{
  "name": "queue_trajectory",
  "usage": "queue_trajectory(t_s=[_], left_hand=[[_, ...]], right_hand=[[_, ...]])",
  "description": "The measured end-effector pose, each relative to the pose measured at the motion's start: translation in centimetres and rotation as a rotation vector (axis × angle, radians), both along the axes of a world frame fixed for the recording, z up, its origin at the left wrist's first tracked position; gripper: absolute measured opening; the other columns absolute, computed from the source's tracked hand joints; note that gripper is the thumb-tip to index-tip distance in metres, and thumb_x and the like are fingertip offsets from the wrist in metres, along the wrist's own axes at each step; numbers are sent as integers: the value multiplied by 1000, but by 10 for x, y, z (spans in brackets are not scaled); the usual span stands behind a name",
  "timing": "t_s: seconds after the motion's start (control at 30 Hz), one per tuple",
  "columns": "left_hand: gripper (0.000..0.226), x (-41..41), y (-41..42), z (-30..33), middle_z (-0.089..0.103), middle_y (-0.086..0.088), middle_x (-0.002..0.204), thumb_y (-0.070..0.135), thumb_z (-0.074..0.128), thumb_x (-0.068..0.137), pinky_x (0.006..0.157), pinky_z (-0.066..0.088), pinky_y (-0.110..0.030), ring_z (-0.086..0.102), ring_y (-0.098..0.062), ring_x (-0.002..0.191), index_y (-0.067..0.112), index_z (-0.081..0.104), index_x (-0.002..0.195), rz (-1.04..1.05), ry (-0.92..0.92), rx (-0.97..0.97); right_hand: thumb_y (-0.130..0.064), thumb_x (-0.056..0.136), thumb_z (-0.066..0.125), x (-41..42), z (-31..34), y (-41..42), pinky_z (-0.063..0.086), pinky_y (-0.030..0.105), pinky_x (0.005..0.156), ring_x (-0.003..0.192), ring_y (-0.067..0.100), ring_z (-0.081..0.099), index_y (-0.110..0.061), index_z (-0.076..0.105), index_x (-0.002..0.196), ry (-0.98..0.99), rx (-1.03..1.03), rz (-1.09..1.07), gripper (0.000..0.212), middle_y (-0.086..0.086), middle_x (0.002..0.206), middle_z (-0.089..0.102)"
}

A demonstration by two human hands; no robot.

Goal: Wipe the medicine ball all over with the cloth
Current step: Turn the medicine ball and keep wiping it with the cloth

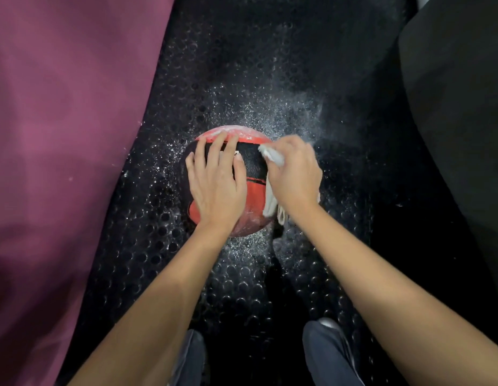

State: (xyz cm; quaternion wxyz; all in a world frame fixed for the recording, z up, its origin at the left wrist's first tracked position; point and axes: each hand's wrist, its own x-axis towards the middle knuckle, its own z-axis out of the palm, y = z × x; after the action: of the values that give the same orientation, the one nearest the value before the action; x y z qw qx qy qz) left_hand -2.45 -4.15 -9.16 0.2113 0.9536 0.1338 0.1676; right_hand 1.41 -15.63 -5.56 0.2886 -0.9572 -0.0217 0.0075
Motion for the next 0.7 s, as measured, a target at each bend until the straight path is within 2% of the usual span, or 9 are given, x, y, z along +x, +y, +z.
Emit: queue_trajectory(t_s=[0.1,0.17,0.27,0.4,0.53,0.6,0.7], left_hand=[[46,7,3,2,53,2,142,31,30,98,113,23,-47,38,-26,138,21,56,135,25,13,-21],[46,3,4,2,52,2,142,31,30,98,112,24,-48,37,-26,138,21,56,135,17,9,-22],[46,-5,0,0,51,1,143,31,30,99,112,28,-50,36,-27,139,20,56,135,-28,1,10],[45,2,-2,1,53,2,141,29,31,98,112,25,-46,38,-27,138,20,57,134,11,0,5],[45,7,1,1,55,1,140,29,31,98,110,27,-48,41,-28,136,19,59,132,29,-4,1],[45,4,1,0,54,1,141,29,31,98,110,28,-48,40,-28,136,19,58,133,17,0,13],[45,-2,-6,-1,53,1,142,28,31,99,110,31,-51,39,-28,137,19,56,135,-20,2,36]], right_hand=[[-11,86,61,-32,0,-6,31,27,66,99,19,49,-25,70,106,-40,39,25,26,-4,110,60],[-11,83,64,-47,-3,-9,32,26,65,97,19,50,-26,71,105,-63,22,37,27,-5,108,61],[-19,88,62,-22,-4,-8,30,25,67,98,17,50,-27,71,103,-65,5,-23,19,-7,108,60],[-22,92,58,-2,-3,-2,32,25,67,102,17,50,-25,71,103,-23,16,-29,17,-7,110,60],[-11,79,66,-44,-3,-6,30,24,60,90,21,52,-25,71,100,-133,-31,57,26,-4,103,62],[-11,75,69,-49,-4,-8,29,22,57,86,20,52,-26,72,96,-183,-62,95,26,-4,100,63],[-16,86,62,-12,1,0,36,25,58,91,20,52,-23,73,97,-142,-88,43,17,-3,104,63]])
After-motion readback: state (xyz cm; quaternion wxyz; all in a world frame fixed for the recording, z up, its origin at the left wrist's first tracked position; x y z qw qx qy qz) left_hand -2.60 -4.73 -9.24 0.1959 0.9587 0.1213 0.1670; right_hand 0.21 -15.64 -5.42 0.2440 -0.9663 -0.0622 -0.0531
